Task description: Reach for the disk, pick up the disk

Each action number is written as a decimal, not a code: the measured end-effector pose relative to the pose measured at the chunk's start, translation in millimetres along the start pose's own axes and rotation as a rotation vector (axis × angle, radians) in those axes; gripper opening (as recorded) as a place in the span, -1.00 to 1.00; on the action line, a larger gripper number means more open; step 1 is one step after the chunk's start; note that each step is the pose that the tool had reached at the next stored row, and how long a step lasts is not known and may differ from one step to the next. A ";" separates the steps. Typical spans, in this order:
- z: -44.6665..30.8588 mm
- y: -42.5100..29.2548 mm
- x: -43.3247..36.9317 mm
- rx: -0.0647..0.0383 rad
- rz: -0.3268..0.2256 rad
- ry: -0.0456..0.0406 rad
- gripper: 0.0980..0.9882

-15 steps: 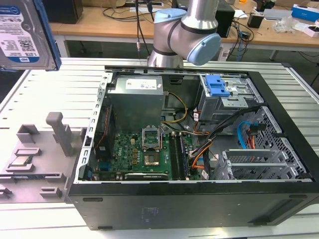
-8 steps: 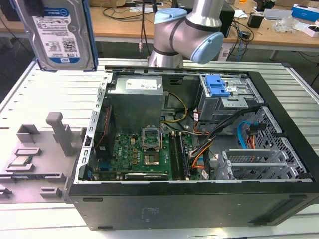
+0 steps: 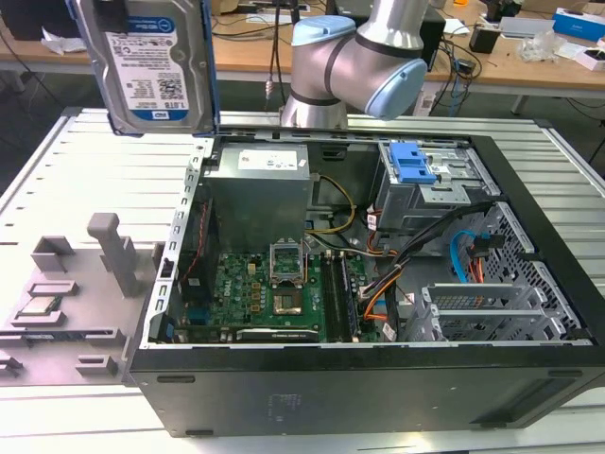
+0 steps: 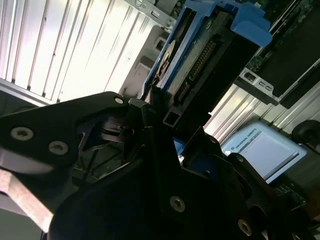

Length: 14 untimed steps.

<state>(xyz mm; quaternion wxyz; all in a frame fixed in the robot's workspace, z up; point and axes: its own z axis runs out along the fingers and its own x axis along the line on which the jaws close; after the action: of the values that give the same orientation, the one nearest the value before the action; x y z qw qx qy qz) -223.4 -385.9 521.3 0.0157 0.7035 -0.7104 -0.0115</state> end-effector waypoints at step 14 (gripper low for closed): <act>-1.7 -45.2 -0.9 0.000 0.000 -0.0001 -0.39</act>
<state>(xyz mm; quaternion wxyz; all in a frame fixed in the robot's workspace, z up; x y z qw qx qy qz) -178.2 -385.5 521.3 0.0156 0.7035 -0.7105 -0.0115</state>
